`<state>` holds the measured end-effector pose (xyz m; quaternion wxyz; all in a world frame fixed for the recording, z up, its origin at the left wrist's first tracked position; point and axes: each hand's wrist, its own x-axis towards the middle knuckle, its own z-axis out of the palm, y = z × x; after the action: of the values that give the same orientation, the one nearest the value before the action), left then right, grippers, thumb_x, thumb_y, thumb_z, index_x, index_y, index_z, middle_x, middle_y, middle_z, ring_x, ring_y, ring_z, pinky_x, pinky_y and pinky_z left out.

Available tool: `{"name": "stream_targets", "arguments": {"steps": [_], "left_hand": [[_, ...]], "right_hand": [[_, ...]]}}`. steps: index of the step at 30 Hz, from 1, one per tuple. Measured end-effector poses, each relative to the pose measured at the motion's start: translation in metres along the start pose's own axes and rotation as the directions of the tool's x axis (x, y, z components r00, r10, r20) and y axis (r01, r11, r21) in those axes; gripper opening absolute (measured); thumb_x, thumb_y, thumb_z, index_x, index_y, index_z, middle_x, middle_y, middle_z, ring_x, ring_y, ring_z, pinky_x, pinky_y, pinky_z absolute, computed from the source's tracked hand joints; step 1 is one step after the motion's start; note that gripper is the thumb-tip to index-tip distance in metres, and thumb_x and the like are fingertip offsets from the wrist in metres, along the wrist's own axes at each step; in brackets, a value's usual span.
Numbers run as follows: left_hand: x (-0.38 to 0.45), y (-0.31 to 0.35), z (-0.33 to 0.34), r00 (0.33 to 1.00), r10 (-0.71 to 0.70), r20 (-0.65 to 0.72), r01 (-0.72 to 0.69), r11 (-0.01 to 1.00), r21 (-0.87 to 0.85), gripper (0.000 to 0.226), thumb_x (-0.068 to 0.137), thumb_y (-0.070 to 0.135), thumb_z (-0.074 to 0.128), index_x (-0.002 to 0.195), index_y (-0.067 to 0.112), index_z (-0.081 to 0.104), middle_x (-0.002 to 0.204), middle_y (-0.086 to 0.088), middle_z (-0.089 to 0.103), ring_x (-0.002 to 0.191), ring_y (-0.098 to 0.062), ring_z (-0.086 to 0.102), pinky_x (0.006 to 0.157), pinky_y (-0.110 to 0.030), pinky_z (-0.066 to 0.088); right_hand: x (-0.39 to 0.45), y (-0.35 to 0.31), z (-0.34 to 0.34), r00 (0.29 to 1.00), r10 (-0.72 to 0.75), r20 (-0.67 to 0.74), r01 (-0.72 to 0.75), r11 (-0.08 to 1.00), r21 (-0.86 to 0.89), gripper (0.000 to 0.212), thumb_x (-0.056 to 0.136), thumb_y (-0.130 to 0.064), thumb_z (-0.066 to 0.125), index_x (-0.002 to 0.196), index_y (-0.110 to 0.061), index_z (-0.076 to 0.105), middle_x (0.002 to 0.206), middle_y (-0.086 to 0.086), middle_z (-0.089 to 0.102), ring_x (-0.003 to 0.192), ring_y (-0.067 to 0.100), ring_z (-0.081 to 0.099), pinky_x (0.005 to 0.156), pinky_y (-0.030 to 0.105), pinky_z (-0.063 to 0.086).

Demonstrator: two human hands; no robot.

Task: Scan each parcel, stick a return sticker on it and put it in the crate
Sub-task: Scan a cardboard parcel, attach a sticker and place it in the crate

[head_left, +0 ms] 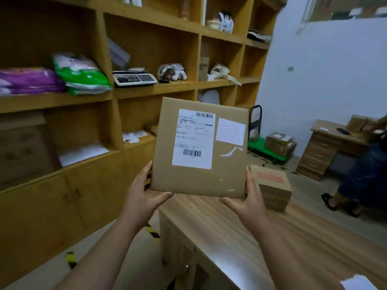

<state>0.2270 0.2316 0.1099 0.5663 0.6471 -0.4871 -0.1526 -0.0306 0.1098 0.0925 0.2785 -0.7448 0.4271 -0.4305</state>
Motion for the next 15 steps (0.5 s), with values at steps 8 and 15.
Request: {"name": "stream_targets", "arguments": {"steps": [8,15], "left_hand": [[-0.063,-0.046,-0.182,0.932,-0.106,-0.347,0.158,0.979,0.125,0.097,0.073,0.028,0.085,0.150,0.039,0.027,0.140,0.020,0.042,0.122,0.001,0.042,0.099,-0.020,0.039],[-0.124,-0.087,-0.305,0.751,-0.186,-0.633,0.361,0.919,0.159,0.096,0.075,0.027,0.083,0.152,0.035,0.025,0.139,0.022,0.039,0.123,0.004,0.040,0.101,-0.020,0.037]], "right_hand": [[-0.006,-0.115,0.166,0.926,-0.226,0.302,0.178,0.968,0.178,0.110,0.066,-0.048,0.085,0.153,-0.036,0.020,0.148,-0.012,0.036,0.136,0.007,0.035,0.111,0.042,0.038],[-0.018,-0.198,0.331,0.726,-0.389,0.567,0.205,0.910,0.361,0.112,0.073,-0.036,0.084,0.155,-0.035,0.009,0.149,-0.016,0.028,0.134,0.001,0.032,0.113,0.034,0.037]]}}
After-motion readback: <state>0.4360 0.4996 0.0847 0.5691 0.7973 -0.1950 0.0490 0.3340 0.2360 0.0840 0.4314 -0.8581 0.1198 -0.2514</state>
